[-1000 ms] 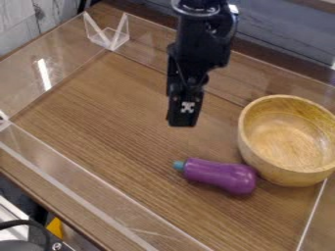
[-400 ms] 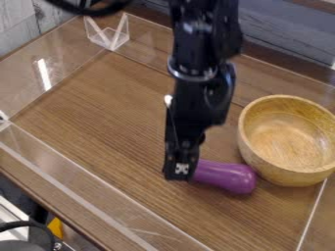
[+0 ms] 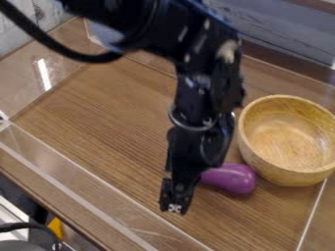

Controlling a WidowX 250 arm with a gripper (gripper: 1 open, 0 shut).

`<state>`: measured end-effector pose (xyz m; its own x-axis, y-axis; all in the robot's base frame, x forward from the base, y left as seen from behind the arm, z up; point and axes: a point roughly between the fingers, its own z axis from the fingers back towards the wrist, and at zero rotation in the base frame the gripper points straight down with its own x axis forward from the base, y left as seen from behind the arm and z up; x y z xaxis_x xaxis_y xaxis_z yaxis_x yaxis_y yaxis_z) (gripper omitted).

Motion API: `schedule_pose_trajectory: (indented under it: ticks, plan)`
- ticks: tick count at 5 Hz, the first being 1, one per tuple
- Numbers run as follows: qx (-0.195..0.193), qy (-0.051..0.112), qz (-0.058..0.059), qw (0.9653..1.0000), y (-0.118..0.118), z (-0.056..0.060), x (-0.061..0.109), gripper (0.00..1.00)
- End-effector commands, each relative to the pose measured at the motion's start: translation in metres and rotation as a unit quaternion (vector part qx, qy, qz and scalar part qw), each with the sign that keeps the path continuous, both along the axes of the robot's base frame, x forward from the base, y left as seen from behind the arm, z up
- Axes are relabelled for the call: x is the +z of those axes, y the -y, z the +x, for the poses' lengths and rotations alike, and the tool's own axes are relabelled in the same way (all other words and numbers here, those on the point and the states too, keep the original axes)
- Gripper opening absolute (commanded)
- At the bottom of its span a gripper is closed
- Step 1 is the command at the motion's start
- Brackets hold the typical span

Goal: Put the purple eggplant in the brown bowl

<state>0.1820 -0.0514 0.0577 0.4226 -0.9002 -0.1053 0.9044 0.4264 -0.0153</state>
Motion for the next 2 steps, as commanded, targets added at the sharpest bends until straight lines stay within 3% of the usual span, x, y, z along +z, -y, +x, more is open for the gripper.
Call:
schedule_pose_trajectory:
  ticks: [1,2]
  plan:
    - [-0.033,0.02,0.01,0.9992,0.0074,0.0129,0.0013,1.0]
    - [-0.05,0.035,0.014,0.998,0.0105,0.0225,0.0009,1.0]
